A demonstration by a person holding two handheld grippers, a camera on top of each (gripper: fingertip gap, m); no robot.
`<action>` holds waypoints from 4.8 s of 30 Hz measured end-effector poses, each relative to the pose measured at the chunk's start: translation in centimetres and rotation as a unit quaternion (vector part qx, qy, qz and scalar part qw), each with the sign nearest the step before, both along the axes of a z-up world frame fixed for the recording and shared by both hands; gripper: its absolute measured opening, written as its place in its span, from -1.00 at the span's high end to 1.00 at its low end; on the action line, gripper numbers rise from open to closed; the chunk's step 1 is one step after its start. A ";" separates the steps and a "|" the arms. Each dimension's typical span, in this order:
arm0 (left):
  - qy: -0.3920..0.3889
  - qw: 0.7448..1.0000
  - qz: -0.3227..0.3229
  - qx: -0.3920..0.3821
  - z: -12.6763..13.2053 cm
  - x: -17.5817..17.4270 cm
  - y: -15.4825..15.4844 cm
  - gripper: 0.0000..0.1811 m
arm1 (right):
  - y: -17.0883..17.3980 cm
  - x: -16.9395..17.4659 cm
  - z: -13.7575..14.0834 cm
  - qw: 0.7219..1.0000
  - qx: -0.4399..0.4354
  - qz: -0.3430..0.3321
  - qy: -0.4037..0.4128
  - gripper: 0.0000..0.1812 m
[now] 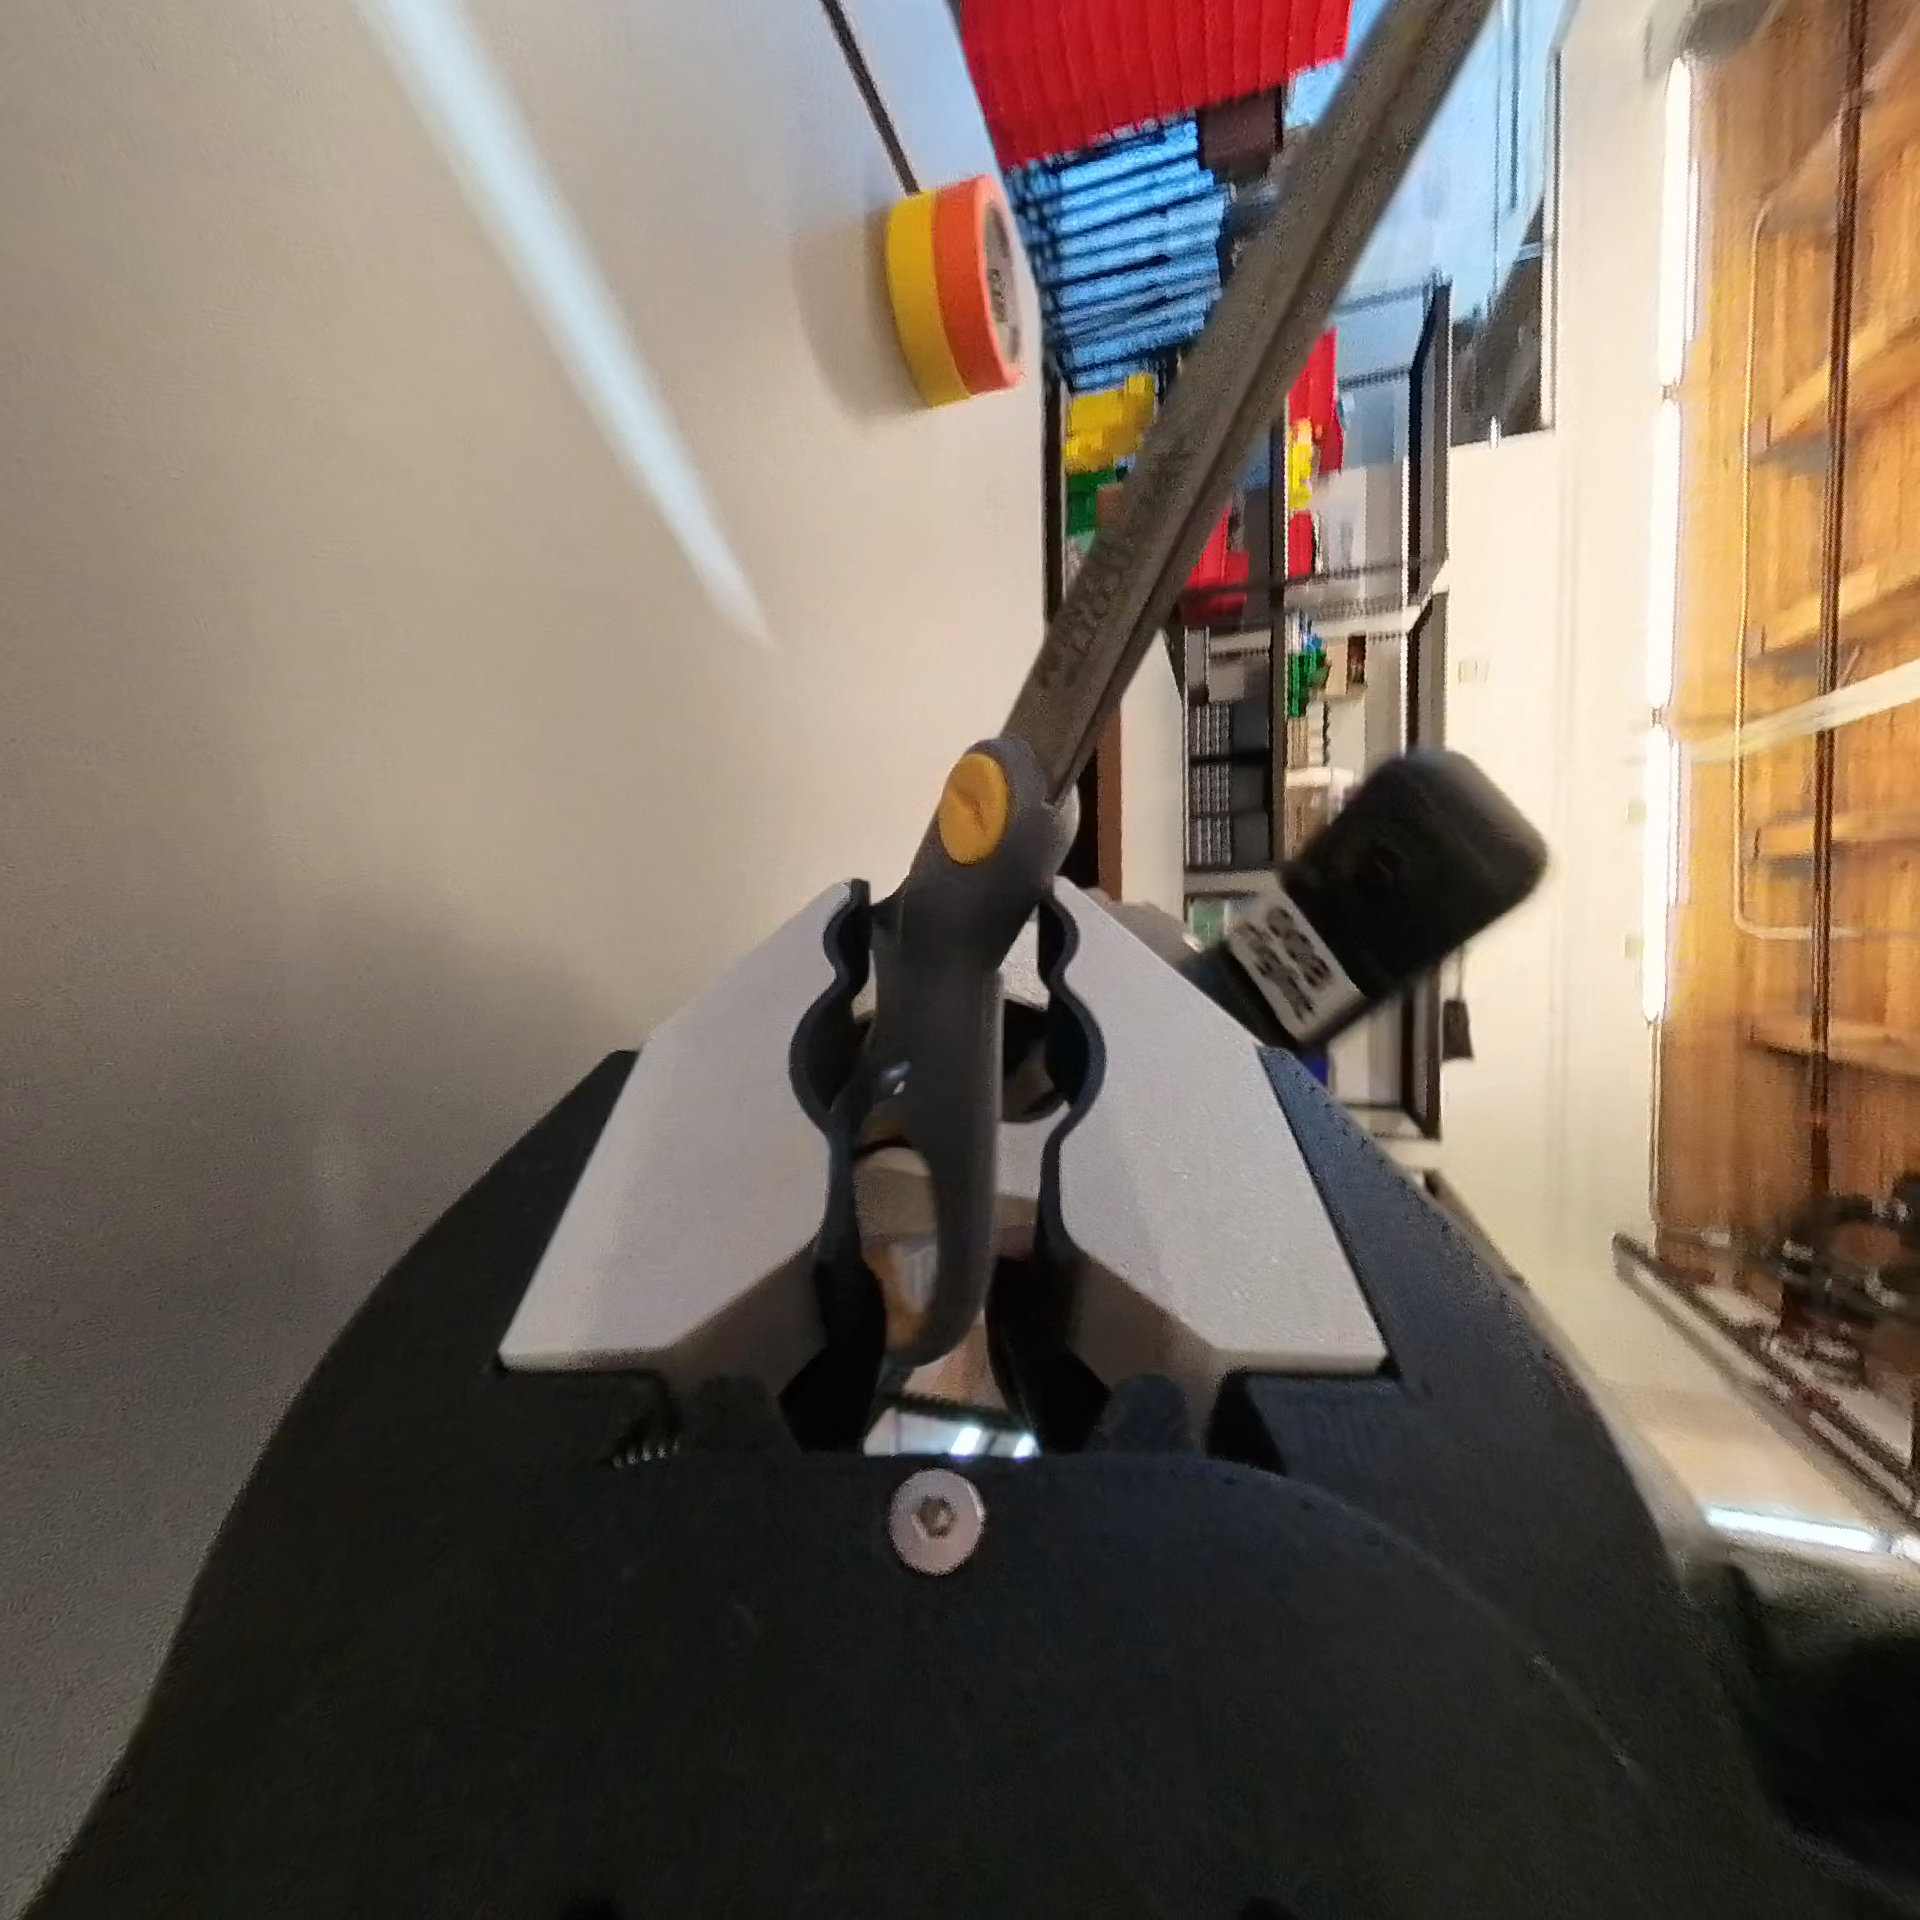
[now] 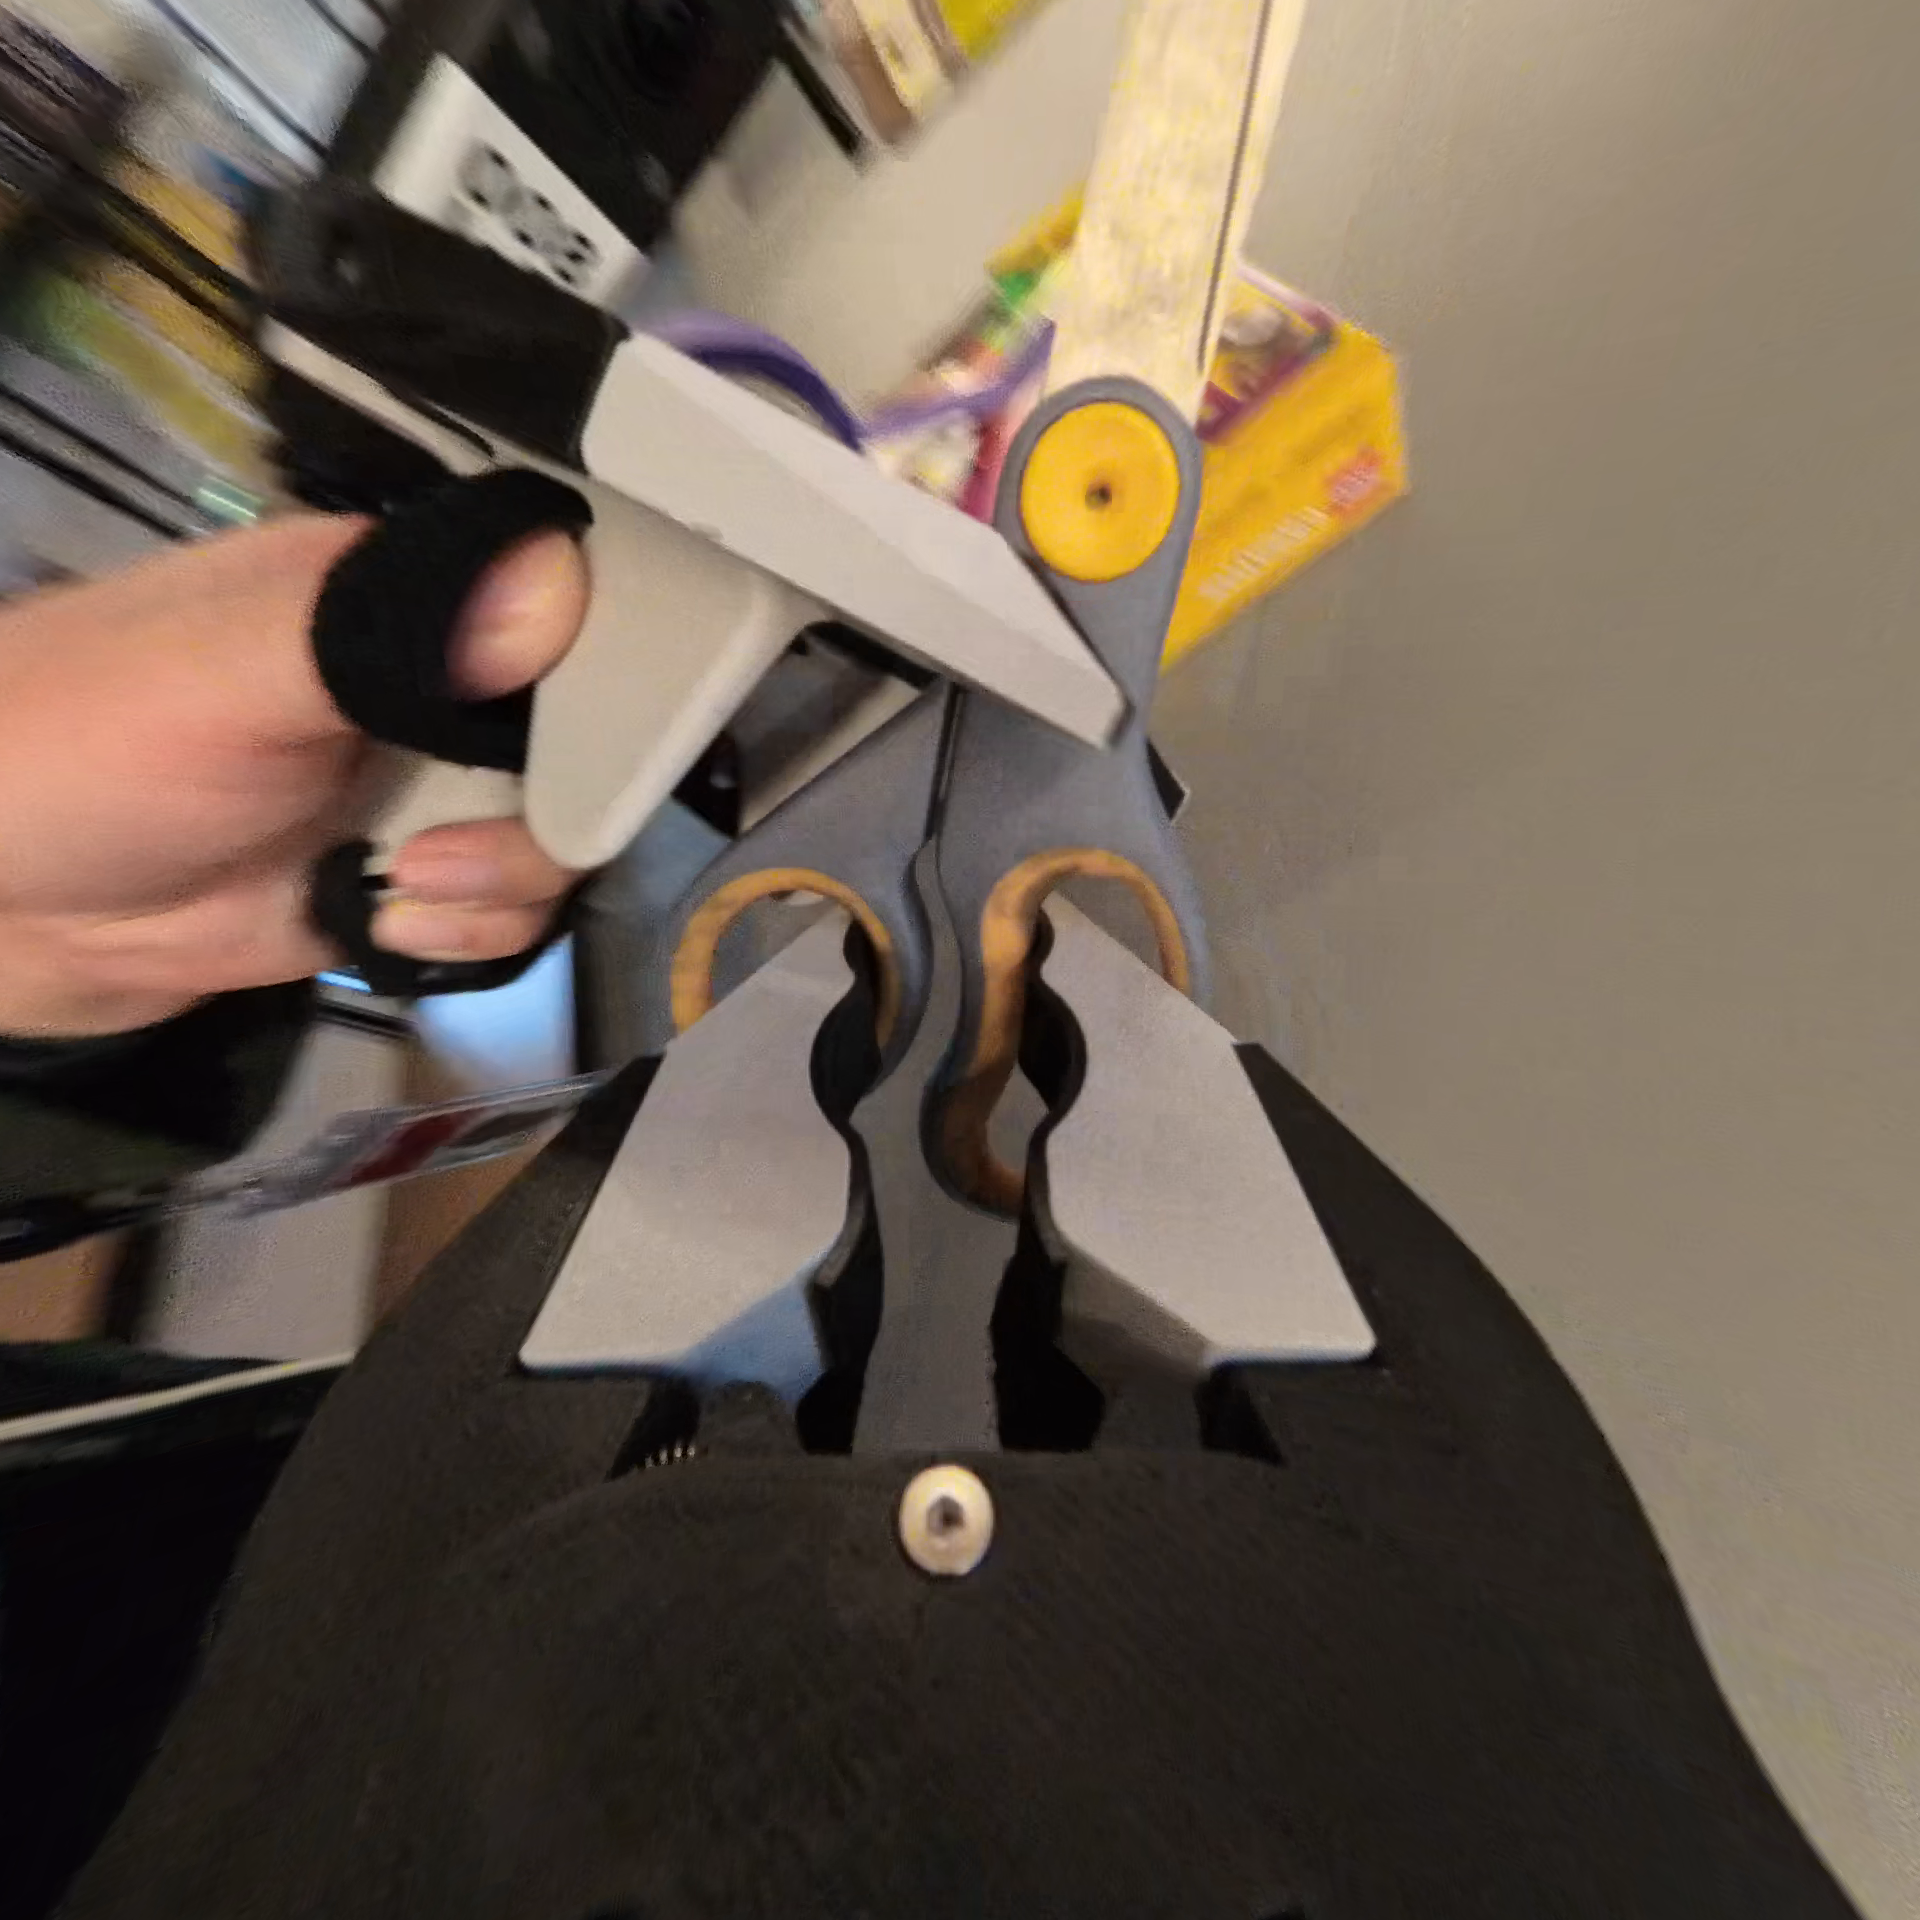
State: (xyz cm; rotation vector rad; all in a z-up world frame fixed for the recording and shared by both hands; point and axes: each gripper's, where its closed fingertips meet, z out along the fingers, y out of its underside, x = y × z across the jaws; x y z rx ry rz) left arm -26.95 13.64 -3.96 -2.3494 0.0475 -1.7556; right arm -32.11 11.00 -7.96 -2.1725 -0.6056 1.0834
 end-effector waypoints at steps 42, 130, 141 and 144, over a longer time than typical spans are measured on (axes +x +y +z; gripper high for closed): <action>0.365 0.885 0.157 0.243 -4.1 -22.9 -0.5 0.15 | 0.2 -2.9 3.9 0.892 -0.238 0.308 0.229 0.47; 0.400 0.870 0.172 0.233 -6.2 -22.8 -0.3 0.71 | 0.8 -3.2 0.7 0.739 -0.367 0.565 0.012 0.53; 0.403 0.869 0.169 0.234 -6.2 -22.7 -0.4 0.71 | 1.2 -5.0 0.1 0.744 -0.356 0.566 0.019 0.55; 0.402 0.868 0.171 0.234 -6.2 -22.7 -0.4 0.71 | 1.3 -5.1 -0.1 0.744 -0.355 0.565 0.014 0.59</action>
